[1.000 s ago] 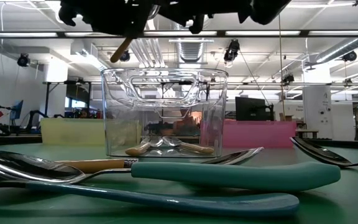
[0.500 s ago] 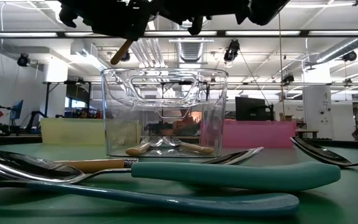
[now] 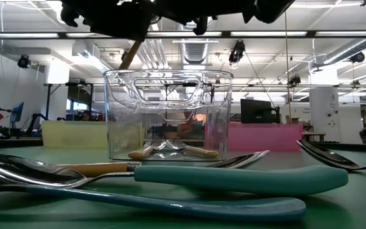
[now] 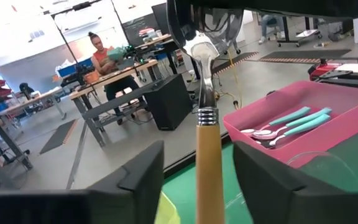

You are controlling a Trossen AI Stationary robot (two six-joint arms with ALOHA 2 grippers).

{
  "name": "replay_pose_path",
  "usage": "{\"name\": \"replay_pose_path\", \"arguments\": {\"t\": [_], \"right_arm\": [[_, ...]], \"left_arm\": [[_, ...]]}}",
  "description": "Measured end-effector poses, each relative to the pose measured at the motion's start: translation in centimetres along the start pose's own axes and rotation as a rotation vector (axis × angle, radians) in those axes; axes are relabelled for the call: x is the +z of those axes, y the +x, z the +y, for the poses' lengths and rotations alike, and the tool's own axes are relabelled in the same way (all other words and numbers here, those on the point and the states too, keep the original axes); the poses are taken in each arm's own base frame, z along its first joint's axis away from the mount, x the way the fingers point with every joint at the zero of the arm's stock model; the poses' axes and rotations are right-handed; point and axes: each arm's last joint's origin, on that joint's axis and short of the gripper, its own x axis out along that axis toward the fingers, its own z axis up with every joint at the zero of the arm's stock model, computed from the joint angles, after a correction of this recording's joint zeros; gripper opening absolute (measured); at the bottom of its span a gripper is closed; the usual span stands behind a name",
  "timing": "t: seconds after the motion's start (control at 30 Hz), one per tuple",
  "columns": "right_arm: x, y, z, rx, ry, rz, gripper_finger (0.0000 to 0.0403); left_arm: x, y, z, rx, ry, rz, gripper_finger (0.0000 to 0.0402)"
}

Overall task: Sort silverware by color (type)
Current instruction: Put the left yellow spoon into the transparent bin

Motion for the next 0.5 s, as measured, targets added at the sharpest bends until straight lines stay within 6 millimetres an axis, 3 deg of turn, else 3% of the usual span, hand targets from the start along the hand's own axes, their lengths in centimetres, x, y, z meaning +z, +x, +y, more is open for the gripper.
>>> {"name": "replay_pose_path", "arguments": {"t": [0.23,0.5], "right_arm": [[1.2,-0.6,-0.5,-0.024,-0.024,0.045,0.0009],[3.0,-1.6,-1.8,-0.038,-0.045,0.159,0.0009]], "left_arm": [[1.2,-0.8,1.3,-0.038,0.1,0.014,0.023],[2.4,-1.4,3.7,-0.059,0.35,0.003,0.0218]]}}
